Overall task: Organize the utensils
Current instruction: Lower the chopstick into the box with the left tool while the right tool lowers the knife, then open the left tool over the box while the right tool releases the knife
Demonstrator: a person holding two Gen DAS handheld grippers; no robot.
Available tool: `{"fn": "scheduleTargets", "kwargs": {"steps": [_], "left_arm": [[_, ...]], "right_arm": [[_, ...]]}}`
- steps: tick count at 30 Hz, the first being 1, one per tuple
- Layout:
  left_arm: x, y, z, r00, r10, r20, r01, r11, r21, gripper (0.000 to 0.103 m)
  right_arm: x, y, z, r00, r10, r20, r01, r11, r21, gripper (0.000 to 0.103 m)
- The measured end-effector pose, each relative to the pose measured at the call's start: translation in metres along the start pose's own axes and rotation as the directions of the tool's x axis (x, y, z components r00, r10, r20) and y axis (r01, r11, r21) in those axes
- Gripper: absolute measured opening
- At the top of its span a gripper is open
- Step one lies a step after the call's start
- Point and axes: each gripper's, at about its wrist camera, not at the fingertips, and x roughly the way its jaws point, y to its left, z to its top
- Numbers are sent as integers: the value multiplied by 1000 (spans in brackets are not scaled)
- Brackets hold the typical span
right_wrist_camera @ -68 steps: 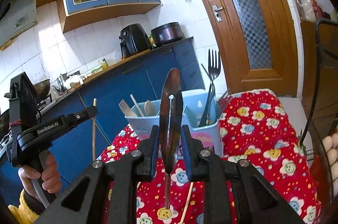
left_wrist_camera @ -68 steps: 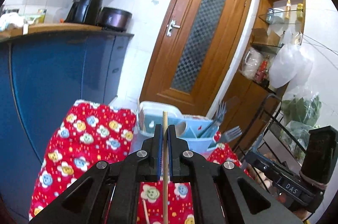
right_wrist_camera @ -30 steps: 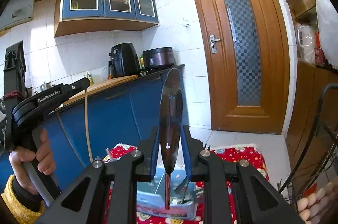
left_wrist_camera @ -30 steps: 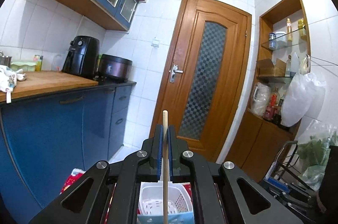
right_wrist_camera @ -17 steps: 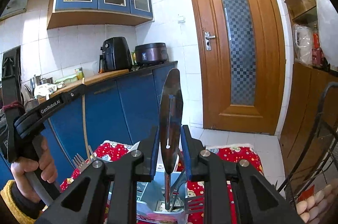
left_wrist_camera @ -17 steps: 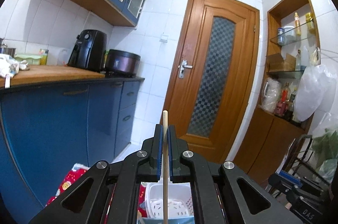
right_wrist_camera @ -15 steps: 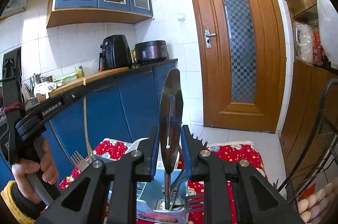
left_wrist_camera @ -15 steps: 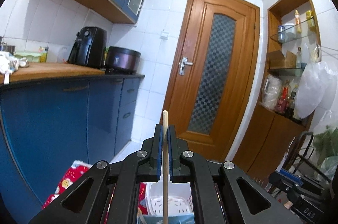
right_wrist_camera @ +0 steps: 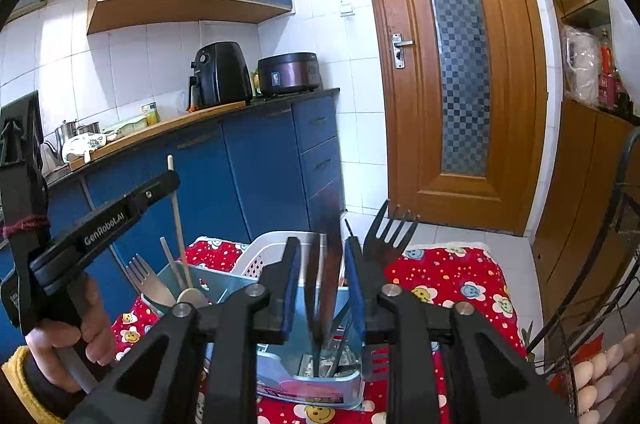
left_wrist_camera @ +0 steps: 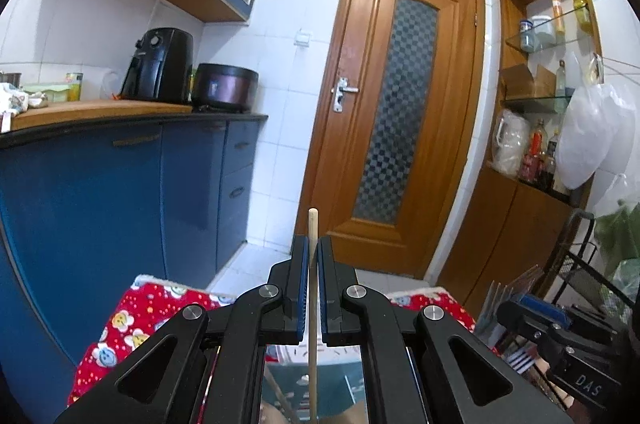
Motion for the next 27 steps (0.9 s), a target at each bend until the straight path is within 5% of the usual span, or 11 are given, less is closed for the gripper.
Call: {"fn": "scheduleTargets", "kwargs": {"steps": [2, 6, 11, 27], "left_arm": [[0, -2, -1, 1000, 2, -17, -1, 1000, 12, 5], [-6, -6, -1, 1000, 7, -25, -6, 999, 38, 10], [-18, -7, 2, 1000, -10, -20, 11, 999, 31, 32], [-68, -4, 6, 997, -40, -70, 39, 999, -14, 38]], "right_arm": [[-3, 0, 1, 1000, 6, 9, -6, 1000, 8, 43], [-9, 1, 4, 1000, 9, 23, -9, 1000, 16, 45], [-20, 3, 7, 999, 15, 42, -16, 1000, 21, 46], [-62, 16, -5, 998, 50, 35, -51, 998, 32, 50]]}}
